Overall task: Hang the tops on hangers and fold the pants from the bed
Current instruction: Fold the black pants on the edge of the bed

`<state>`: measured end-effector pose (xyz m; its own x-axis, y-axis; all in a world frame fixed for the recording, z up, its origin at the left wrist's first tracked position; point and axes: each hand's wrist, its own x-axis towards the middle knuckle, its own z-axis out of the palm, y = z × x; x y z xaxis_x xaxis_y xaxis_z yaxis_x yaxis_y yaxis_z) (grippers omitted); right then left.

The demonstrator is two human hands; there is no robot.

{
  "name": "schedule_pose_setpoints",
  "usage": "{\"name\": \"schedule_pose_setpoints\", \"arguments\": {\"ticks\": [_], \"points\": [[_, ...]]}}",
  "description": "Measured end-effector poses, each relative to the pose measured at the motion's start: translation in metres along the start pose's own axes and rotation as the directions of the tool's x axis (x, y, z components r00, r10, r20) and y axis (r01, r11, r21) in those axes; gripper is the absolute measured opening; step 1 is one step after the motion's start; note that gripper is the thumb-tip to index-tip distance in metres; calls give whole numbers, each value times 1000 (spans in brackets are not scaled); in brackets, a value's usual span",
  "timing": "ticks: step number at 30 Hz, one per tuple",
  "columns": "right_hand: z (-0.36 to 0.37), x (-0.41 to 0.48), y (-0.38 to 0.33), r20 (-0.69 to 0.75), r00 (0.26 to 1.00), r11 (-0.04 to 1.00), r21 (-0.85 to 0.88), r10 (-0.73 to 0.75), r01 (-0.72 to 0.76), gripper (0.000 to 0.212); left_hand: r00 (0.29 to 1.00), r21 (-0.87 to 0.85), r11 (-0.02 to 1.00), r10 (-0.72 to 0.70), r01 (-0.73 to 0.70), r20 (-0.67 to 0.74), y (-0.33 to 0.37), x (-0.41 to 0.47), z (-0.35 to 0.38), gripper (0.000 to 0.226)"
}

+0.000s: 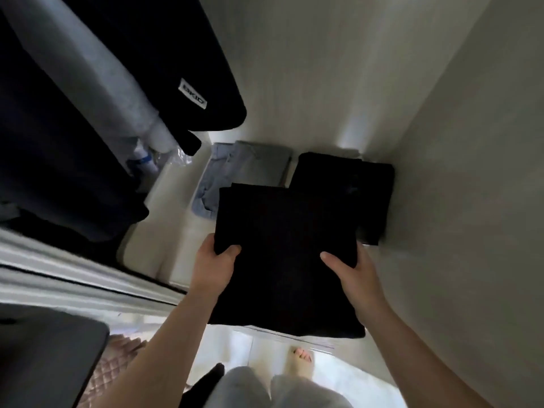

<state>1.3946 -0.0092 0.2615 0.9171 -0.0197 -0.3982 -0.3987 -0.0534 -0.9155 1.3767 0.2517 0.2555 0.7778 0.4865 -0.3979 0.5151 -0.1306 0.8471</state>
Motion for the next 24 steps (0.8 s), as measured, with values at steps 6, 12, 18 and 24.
{"name": "schedule_pose_setpoints", "arguments": {"ticks": [6,12,18,24], "points": [[37,73,4,-16,998,994,96,55,-53,58,998,39,999,-16,18,-53,9,83,15,26],[70,152,-3,-10,999,992,117,40,-38,54,993,85,993,88,-81,-77,22,172,23,39],[111,230,-3,111,993,985,163,40,-58,46,961,147,975,195,-168,-197,34,261,21,11],[154,299,9,135,991,994,106,0,-15,47,920,249,943,285,-220,-269,20,329,27,31]]}}
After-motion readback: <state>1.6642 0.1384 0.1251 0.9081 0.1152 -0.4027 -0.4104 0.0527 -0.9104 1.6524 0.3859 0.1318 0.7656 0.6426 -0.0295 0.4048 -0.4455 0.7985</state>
